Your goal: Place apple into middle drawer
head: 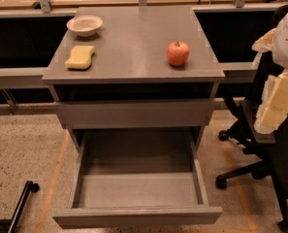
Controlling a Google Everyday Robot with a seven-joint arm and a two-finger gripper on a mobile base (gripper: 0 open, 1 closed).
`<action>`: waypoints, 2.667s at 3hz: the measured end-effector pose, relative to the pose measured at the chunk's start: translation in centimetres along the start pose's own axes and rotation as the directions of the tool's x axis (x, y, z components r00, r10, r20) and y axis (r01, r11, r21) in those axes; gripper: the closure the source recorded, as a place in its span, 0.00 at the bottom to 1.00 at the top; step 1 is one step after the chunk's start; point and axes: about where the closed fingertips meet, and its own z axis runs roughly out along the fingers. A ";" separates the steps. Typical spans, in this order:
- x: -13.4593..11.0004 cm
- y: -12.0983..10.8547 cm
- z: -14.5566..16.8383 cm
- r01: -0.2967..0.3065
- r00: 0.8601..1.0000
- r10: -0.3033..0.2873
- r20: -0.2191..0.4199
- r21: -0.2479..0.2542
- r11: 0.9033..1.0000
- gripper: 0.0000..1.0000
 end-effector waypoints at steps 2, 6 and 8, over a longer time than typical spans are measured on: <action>-1.1 -1.5 -0.4 -0.035 0.997 0.032 0.064 0.047 0.998 0.00; -5.5 -10.3 2.2 -0.185 0.922 0.142 0.360 0.087 0.979 0.00; -9.6 -17.1 10.8 -0.239 0.828 0.229 0.511 -0.048 0.970 0.00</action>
Offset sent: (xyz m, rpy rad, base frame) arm 0.0416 0.0120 0.0227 0.1553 -0.1356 -0.0681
